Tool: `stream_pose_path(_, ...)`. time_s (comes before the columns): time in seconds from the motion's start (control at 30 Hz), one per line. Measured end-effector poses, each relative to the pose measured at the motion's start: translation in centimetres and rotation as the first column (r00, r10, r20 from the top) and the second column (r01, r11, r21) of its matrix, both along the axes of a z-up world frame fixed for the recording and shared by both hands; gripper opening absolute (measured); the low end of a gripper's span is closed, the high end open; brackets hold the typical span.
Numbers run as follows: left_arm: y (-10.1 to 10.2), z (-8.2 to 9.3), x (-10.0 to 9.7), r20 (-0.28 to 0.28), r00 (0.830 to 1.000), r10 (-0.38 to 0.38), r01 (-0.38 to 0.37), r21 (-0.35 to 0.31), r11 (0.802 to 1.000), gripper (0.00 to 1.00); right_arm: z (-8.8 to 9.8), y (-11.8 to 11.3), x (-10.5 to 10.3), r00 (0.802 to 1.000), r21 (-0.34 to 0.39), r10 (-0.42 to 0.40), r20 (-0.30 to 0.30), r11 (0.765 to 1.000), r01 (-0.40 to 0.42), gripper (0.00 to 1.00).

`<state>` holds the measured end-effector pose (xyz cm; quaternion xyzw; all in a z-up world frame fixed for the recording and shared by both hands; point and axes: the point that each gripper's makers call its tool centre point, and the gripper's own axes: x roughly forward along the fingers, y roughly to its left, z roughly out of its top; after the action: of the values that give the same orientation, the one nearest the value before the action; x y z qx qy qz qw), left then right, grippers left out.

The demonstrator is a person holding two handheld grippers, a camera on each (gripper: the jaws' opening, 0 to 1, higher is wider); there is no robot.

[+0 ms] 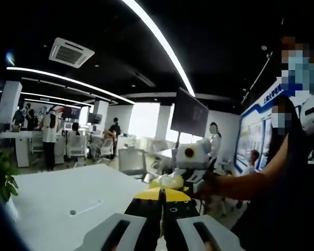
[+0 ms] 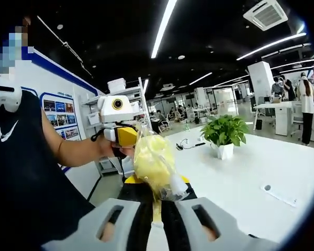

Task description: Compare the silicone blocks by pressing each to a similar depth, holding the contact briefly, and releasing to observe deformation and rebound differences across the visible hardness samples.

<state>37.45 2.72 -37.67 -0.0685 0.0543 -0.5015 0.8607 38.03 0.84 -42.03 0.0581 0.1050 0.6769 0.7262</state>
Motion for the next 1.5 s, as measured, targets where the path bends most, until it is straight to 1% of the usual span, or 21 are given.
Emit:
stream_pose_path(0.07, -0.1, 0.0, 0.1, -0.001, 1.000, -0.002, 0.002, 0.002, 1.000, 0.00, 0.0, 0.0, 0.2, 1.000, -0.004, -0.009, 0.012, 1.000, 0.009, 0.00)
stream_pose_path(0.13, -0.2, 0.1, 0.1, -0.009, 1.000, -0.008, 0.008, -0.005, 1.000, 0.00, 0.1, 0.0, 0.2, 1.000, 0.003, -0.011, 0.013, 1.000, 0.011, 0.00)
stream_pose_path(0.23, -0.2, 0.1, 0.0, -0.005, 1.000, -0.008, 0.008, -0.001, 1.000, 0.00, 0.0, 0.1, 0.3, 1.000, 0.006, -0.013, 0.002, 1.000, 0.013, 0.00)
stream_pose_path(0.27, -0.2, 0.1, 0.0, -0.005, 1.000, -0.007, 0.007, -0.001, 1.000, 0.00, 0.0, 0.1, 0.4, 1.000, 0.007, -0.022, 0.006, 1.000, 0.022, 0.00)
stream_pose_path(0.53, 0.2, -0.2, -0.2, -0.022, 1.000, -0.014, 0.014, -0.022, 1.000, 0.00, -0.2, 0.4, -0.1, 1.000, -0.004, -0.018, 0.007, 1.000, 0.018, 0.00)
stream_pose_path(0.67, 0.3, -0.3, -0.3, -0.020, 1.000, -0.016, 0.016, -0.014, 1.000, 0.00, -0.4, 0.4, -0.2, 1.000, -0.011, -0.011, 0.014, 1.000, 0.011, 0.00)
stream_pose_path(0.7, 0.3, -0.3, -0.4, -0.019, 1.000, -0.021, 0.021, -0.016, 1.000, 0.00, -0.4, 0.4, -0.1, 1.000, -0.003, -0.009, 0.019, 1.000, 0.009, 0.00)
stream_pose_path(0.73, 0.3, -0.3, -0.4, -0.015, 1.000, -0.023, 0.023, -0.015, 1.000, 0.00, -0.4, 0.4, -0.2, 1.000, 0.000, -0.007, 0.009, 1.000, 0.007, 0.00)
stream_pose_path(0.8, 0.2, -0.4, -0.4, -0.017, 1.000, -0.023, 0.023, -0.011, 1.000, 0.00, -0.6, 0.3, -0.2, 1.000, 0.003, -0.017, 0.014, 1.000, 0.017, 0.00)
stream_pose_path(0.83, 0.2, -0.5, -0.3, -0.020, 0.999, -0.025, 0.025, -0.011, 1.000, 0.00, -0.6, 0.3, -0.3, 1.000, 0.006, -0.015, 0.000, 1.000, 0.015, 0.00)
stream_pose_path(0.87, 0.1, -0.5, -0.4, -0.022, 0.999, -0.027, 0.027, -0.010, 1.000, 0.00, -0.7, 0.2, -0.2, 1.000, 0.011, -0.025, 0.003, 1.000, 0.025, 0.00)
stream_pose_path(0.9, -0.1, -0.6, -0.4, -0.022, 0.999, -0.028, 0.028, -0.005, 1.000, 0.00, -0.7, 0.2, -0.3, 1.000, 0.009, -0.021, -0.007, 1.000, 0.022, 0.00)
stream_pose_path(0.93, -0.1, -0.7, -0.4, -0.024, 0.999, -0.030, 0.030, -0.004, 1.000, 0.00, -0.8, 0.1, -0.4, 1.000, 0.007, -0.026, 0.001, 1.000, 0.026, 0.00)
stream_pose_path(1.1, -0.5, -1.1, -0.5, -0.024, 0.999, -0.032, 0.032, 0.012, 0.999, 0.00, -1.1, -0.3, -0.3, 1.000, -0.009, -0.024, 0.004, 1.000, 0.024, 0.00)
stream_pose_path(1.17, -0.3, -1.1, -0.3, -0.030, 0.999, -0.028, 0.029, 0.009, 1.000, 0.00, -1.1, -0.4, -0.2, 0.999, -0.004, -0.031, 0.006, 1.000, 0.031, 0.00)
stream_pose_path(1.23, -0.2, -0.9, -0.5, -0.029, 0.999, -0.033, 0.033, 0.004, 0.999, 0.00, -0.9, -0.4, -0.3, 1.000, 0.025, -0.016, 0.014, 1.000, 0.015, 0.00)
stream_pose_path(1.27, -0.2, -0.8, -0.5, -0.026, 0.999, -0.033, 0.033, 0.001, 0.999, 0.00, -0.6, -0.3, 0.1, 0.998, 0.052, -0.038, 0.049, 0.998, 0.036, 0.00)
stream_pose_path(1.3, -0.2, -0.7, -0.5, -0.023, 0.999, -0.031, 0.031, 0.002, 1.000, 0.00, -1.0, -0.3, -0.2, 1.000, 0.038, -0.021, 0.013, 0.999, 0.021, 0.00)
stream_pose_path(1.33, -0.1, -0.8, -0.4, -0.021, 0.999, -0.025, 0.025, 0.013, 1.000, 0.00, -1.0, -0.3, -0.1, 1.000, 0.035, -0.028, 0.012, 0.999, 0.027, 0.00)
stream_pose_path(1.37, -0.1, -0.8, -0.4, -0.021, 0.999, -0.025, 0.025, 0.014, 1.000, 0.00, -0.9, -0.3, -0.2, 0.999, 0.033, -0.034, 0.027, 0.999, 0.033, 0.00)
stream_pose_path(1.5, -0.1, -0.8, -0.5, -0.023, 0.999, -0.028, 0.028, -0.002, 1.000, 0.00, -0.7, -0.4, -0.3, 0.999, 0.027, -0.035, 0.028, 0.999, 0.034, 0.01)
